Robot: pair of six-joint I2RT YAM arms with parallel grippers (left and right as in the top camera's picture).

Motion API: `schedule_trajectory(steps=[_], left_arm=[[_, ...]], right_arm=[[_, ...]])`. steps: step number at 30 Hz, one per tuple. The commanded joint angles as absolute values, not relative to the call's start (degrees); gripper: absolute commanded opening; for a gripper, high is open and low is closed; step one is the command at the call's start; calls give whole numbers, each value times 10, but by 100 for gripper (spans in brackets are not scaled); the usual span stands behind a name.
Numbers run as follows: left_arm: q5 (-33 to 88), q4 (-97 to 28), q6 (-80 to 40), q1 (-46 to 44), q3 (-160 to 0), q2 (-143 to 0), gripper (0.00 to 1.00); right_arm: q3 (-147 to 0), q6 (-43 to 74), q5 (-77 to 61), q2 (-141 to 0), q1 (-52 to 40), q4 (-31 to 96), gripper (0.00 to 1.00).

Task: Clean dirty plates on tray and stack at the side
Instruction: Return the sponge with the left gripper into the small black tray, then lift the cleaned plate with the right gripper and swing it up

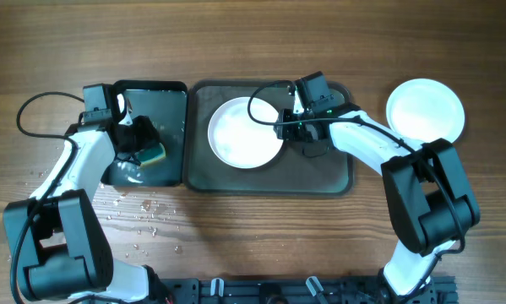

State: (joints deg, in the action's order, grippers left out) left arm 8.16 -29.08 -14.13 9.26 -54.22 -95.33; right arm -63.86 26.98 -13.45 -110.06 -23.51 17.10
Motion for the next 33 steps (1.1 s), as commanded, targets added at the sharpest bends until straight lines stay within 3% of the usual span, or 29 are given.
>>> schedule_trajectory(steps=[1, 4, 6, 7, 9, 11, 25, 33], left_arm=[[79, -293, -139, 92, -566, -908, 62], [79, -293, -139, 92, -582, -865, 68], [78, -292, -139, 92, -592, -827, 81], [78, -290, -139, 92, -595, -808, 82], [78, -284, -139, 92, -595, -770, 100], [78, -285, -139, 92, -595, -736, 100], [78, -294, -139, 92, -595, -700, 100], [78, -294, -139, 92, -595, -700, 100]], right_arm=[[-632, 270, -128, -1119, -244, 171, 45], [-632, 270, -128, -1138, -253, 164, 45], [-632, 271, -129, -1152, -260, 157, 37], [-632, 272, -129, -1157, -262, 153, 29], [-632, 272, -129, -1157, -263, 152, 15], [-633, 272, -129, -1157, -263, 148, 4], [-708, 269, -128, -1085, -262, 203, 4], [-728, 270, -19, -1033, -296, 193, 4]])
